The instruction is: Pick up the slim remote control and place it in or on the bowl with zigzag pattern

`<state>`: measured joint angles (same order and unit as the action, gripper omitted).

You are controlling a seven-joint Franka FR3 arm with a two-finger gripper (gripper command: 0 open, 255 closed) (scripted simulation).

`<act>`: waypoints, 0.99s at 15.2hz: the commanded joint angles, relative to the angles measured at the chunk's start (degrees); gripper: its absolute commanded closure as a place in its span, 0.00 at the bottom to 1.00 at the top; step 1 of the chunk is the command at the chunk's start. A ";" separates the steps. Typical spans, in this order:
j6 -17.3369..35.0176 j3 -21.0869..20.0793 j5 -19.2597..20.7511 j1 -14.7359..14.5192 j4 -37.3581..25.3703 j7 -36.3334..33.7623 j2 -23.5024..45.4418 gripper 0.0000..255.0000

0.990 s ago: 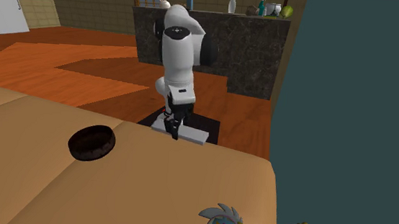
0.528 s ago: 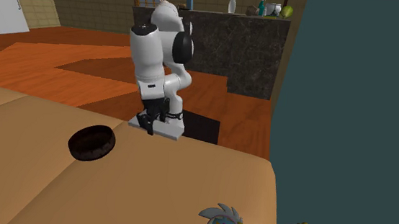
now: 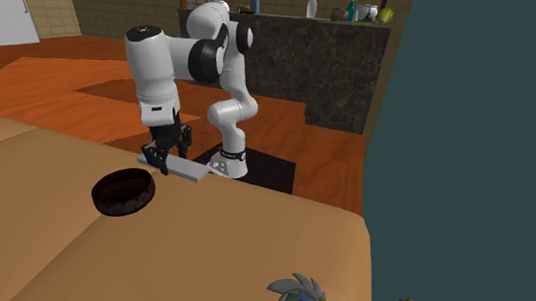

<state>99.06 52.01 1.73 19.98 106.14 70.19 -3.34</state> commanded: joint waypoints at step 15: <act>1.96 9.90 -7.68 11.61 -3.71 23.62 11.09 1.00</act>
<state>100.05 61.92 -5.96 31.62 101.46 93.72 7.80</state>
